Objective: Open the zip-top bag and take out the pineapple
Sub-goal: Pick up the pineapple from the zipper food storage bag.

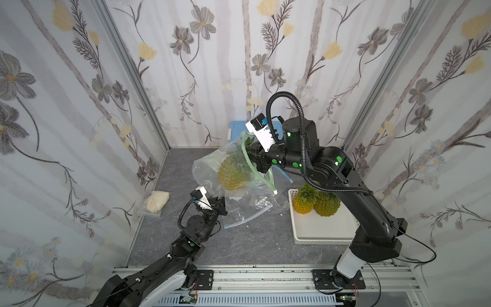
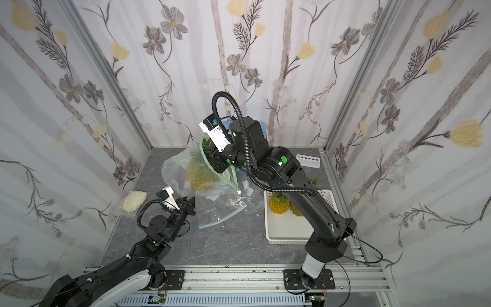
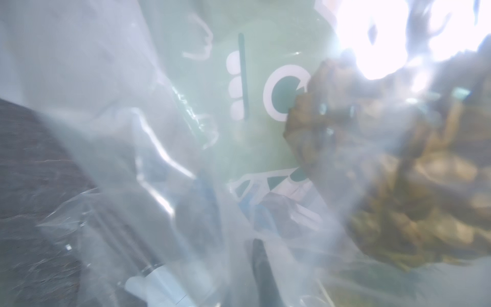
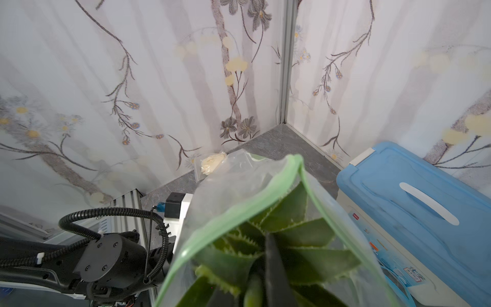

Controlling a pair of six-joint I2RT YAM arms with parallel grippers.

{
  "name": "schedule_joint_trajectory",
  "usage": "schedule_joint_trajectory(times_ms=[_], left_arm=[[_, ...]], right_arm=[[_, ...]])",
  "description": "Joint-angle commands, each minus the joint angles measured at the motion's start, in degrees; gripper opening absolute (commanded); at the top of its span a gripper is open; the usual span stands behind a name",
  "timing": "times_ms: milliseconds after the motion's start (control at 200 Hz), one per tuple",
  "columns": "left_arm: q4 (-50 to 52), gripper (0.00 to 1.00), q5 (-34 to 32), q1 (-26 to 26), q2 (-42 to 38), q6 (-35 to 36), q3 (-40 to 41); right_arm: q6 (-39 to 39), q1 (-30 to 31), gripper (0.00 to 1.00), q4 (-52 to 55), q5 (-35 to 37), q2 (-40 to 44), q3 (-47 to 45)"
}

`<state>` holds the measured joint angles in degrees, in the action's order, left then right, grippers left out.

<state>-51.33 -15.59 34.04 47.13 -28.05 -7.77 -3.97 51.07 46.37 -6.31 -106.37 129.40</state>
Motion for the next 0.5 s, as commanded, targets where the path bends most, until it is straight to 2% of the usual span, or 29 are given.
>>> schedule_joint_trajectory(times_ms=[0,240,350,500], left_arm=[[1.27,0.00,-7.84,-0.63,-2.40,-3.65,1.76],[15.80,0.00,-15.66,-5.56,-16.79,-13.32,5.79],[22.96,0.00,-16.44,-7.95,-23.17,-15.99,7.46],[29.51,0.00,-17.24,-8.20,-27.63,-17.52,7.94]], right_arm=[[-0.31,-0.33,0.00,-6.03,3.97,1.02,-1.98],[-2.25,-1.31,0.00,-10.39,5.19,6.83,-11.75],[-3.11,-2.06,0.00,-12.95,4.83,9.70,-14.95],[-4.15,-3.03,0.00,-14.65,4.49,11.33,-16.65]])
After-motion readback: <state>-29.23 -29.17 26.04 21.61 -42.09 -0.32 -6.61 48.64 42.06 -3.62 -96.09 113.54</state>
